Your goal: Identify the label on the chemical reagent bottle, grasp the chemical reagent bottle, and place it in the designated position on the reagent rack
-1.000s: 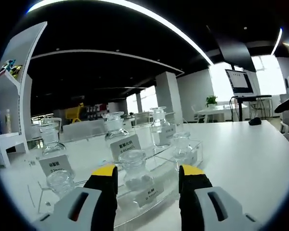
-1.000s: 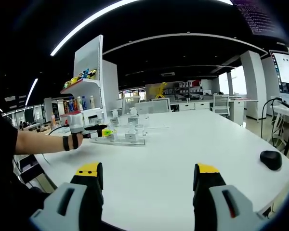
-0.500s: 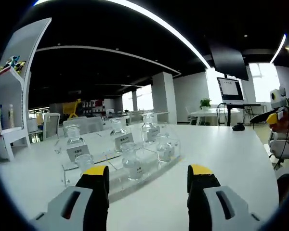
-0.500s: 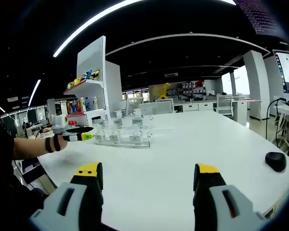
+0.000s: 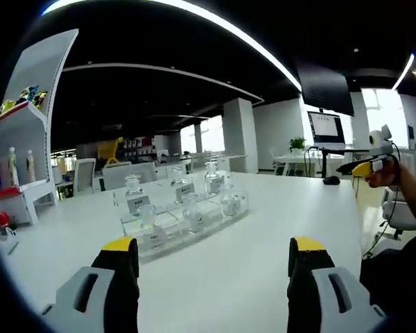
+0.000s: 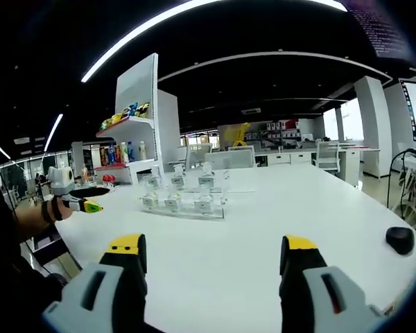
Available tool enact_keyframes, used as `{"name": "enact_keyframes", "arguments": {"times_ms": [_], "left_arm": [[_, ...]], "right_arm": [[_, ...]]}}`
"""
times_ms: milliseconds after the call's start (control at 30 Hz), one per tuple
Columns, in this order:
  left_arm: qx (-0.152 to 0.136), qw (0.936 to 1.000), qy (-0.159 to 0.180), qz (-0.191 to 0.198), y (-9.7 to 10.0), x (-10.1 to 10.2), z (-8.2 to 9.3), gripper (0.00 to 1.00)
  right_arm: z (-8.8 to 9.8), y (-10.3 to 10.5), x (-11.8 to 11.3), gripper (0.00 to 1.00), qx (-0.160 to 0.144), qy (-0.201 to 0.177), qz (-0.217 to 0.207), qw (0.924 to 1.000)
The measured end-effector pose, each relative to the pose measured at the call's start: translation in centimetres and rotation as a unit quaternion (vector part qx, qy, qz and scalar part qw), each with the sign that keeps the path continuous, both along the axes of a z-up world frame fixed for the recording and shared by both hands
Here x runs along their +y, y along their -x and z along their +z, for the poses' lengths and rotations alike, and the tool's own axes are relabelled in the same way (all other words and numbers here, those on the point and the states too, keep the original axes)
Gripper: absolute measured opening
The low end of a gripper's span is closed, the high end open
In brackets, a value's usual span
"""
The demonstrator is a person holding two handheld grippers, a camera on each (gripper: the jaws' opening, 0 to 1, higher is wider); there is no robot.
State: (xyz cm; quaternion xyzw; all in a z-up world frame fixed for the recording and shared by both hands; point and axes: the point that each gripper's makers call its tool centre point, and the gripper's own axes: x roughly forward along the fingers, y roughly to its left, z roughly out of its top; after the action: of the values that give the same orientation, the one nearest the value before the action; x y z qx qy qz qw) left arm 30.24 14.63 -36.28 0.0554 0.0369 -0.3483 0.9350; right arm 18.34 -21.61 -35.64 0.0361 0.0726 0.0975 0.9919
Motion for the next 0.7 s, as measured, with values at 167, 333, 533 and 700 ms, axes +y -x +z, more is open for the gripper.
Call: {"name": "enact_keyframes", "arguments": {"times_ms": [167,333,533,700], "left_arm": [[-0.012,0.9997,-0.009,0.021,1.8,2.5,0.4,0.95],[0.032,0.9973,0.058,0.033,4.1,4.4,1.2,0.95],[0.030,0.9961,0.029,0.078,4.5,7.6,1.3,0.95],[0.042,0.9949,0.021,0.089,5.1,8.2,1.1,0.95]], "right_arm": [[0.4,0.1,0.0,0.77,-0.003,0.001,-0.001,1.0000],[1.1,0.1,0.2,0.78,-0.009,0.000,0.003,1.0000],[1.7,0.6,0.1,0.80,-0.013,0.004,0.005,0.9999],[1.8,1.0,-0.5,0.83,-0.015,0.000,-0.001,0.9999]]}}
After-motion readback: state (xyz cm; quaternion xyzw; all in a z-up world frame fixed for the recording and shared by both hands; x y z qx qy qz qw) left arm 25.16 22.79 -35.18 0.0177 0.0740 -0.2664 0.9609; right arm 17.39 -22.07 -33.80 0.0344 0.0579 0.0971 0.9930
